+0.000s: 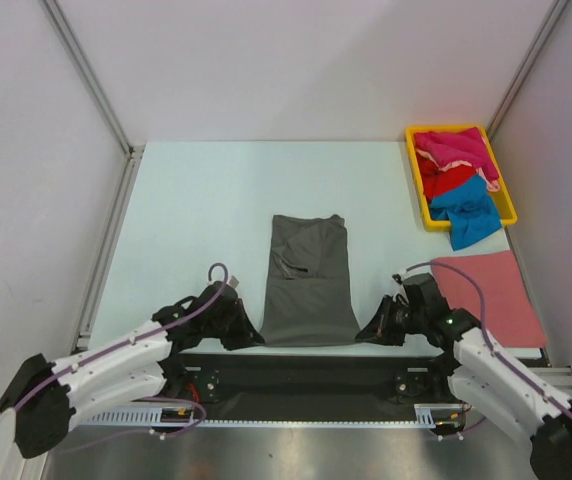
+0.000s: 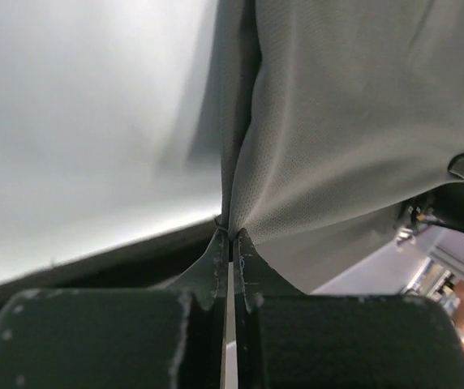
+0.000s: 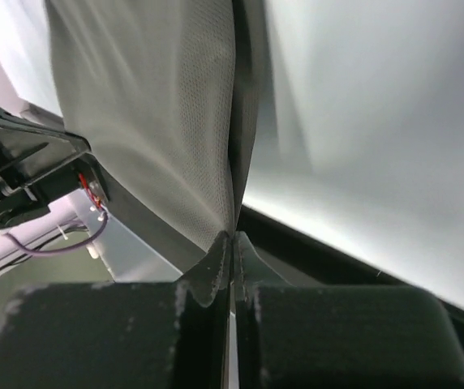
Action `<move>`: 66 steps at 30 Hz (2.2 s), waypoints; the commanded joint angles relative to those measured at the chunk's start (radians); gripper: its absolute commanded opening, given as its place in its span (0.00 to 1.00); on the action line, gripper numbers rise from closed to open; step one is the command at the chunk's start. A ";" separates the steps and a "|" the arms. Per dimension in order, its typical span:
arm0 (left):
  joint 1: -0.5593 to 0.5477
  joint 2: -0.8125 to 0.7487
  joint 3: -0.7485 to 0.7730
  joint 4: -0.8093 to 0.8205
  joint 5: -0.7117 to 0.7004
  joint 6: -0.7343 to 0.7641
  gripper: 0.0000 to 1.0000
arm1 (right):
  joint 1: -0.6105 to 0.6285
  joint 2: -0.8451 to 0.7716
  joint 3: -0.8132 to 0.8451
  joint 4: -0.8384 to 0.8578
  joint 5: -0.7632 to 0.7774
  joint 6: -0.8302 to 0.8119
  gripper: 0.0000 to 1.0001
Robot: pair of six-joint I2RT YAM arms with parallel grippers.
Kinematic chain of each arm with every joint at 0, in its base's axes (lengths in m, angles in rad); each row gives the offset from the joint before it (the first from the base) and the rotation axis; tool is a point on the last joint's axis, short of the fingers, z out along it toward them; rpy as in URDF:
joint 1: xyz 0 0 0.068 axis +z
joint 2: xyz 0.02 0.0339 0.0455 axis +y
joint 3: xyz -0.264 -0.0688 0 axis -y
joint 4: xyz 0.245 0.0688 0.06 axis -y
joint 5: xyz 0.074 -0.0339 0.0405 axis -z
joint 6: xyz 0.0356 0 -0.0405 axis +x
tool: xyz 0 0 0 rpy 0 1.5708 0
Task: Fold and stack the t-shirts
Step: Fold the tshirt
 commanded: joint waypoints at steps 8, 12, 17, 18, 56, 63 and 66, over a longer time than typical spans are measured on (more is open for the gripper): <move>-0.021 -0.053 0.025 -0.116 -0.072 -0.044 0.00 | 0.037 -0.027 0.051 -0.089 0.096 0.093 0.00; 0.099 0.039 0.175 -0.144 -0.051 0.058 0.00 | -0.012 0.140 0.199 -0.061 0.087 0.019 0.00; 0.248 0.170 0.317 -0.126 0.015 0.182 0.00 | -0.118 0.363 0.406 -0.079 0.026 -0.111 0.00; 0.268 0.240 0.367 -0.123 0.032 0.199 0.01 | -0.128 0.394 0.434 -0.079 0.017 -0.125 0.00; 0.493 1.089 1.234 -0.086 0.256 0.412 0.00 | -0.322 1.221 1.197 -0.052 -0.207 -0.268 0.00; 0.502 1.161 1.283 -0.081 0.261 0.420 0.01 | -0.340 1.298 1.273 -0.050 -0.223 -0.254 0.00; 0.505 1.193 1.308 -0.078 0.270 0.412 0.02 | -0.348 1.335 1.321 -0.064 -0.226 -0.254 0.01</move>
